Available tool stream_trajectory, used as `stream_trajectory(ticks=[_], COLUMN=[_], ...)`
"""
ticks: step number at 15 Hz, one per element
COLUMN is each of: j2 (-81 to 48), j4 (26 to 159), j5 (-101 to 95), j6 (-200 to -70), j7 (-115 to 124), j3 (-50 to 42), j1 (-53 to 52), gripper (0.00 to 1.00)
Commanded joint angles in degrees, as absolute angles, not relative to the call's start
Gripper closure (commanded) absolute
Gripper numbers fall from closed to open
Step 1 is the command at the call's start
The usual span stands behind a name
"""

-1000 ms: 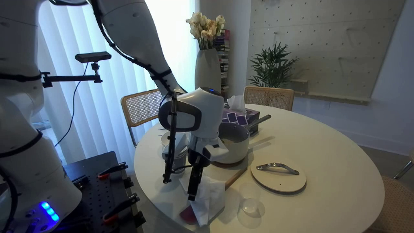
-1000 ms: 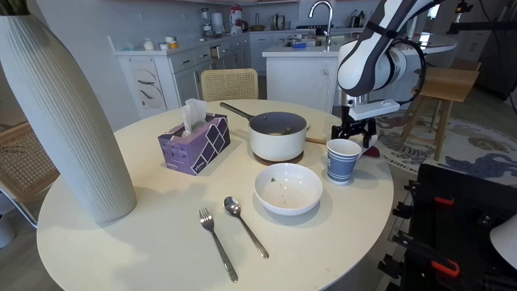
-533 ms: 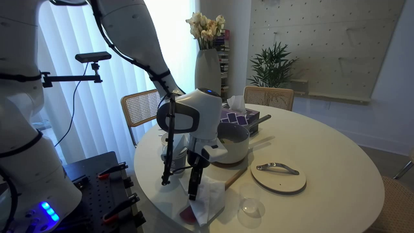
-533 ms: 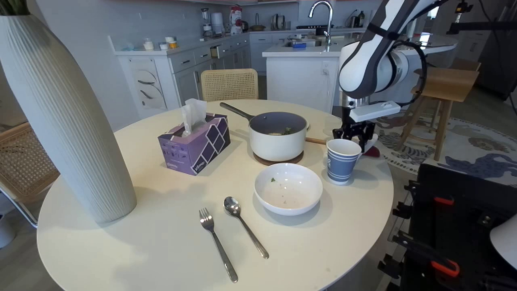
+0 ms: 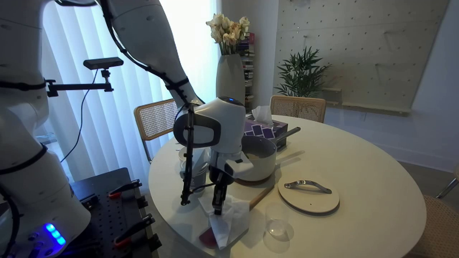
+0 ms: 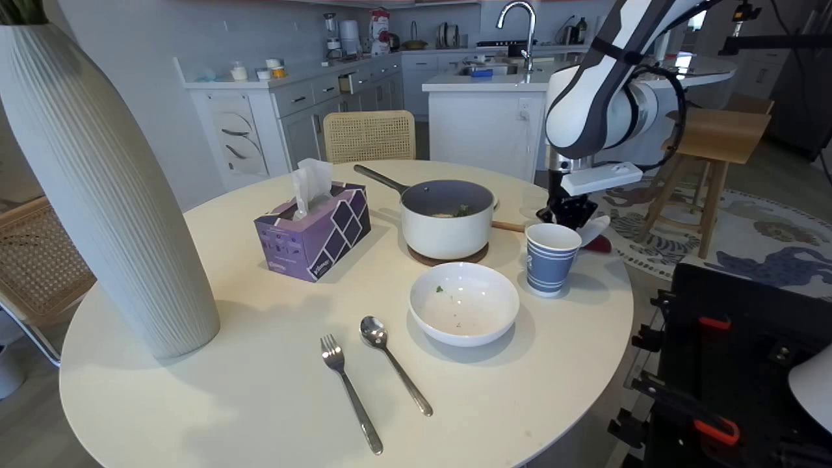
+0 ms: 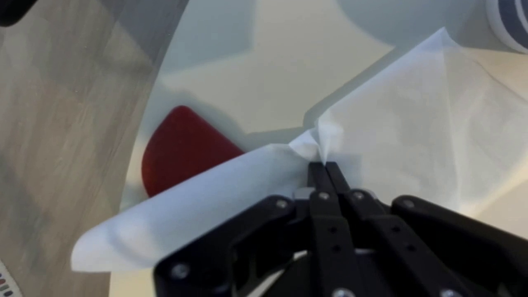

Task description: Remove the lid from the white pot, pick up the broccoli from the white bowl and place it inside the pot, move the tissue square to the left, pick up the spatula and use it to stir inside the white pot, place the spatula on the table, place the white lid on top of the pot

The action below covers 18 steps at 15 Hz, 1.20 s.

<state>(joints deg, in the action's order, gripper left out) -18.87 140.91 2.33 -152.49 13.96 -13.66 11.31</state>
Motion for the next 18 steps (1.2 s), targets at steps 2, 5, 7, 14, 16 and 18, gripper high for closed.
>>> stream_trajectory(ticks=[2, 5, 7, 14, 16, 18], j2=[-15.9, -13.4, -10.9, 0.0, 2.8, 5.0], j4=[141.9, 141.2, 140.7, 137.6, 136.2, 134.8], j5=[2.4, 1.7, 0.7, -4.4, -3.8, -3.8], j6=[-152.0, -149.8, -148.4, -136.0, -131.5, -128.6], j7=[14.9, 15.1, 15.5, 14.8, 14.2, 14.8], j3=[-14.7, -15.0, -15.2, -13.1, -11.3, -9.2], j1=[10.2, 10.0, 9.5, 8.6, 8.2, 7.3], gripper=[1.0, 1.0, 1.0, 1.0, 1.0, 1.0])
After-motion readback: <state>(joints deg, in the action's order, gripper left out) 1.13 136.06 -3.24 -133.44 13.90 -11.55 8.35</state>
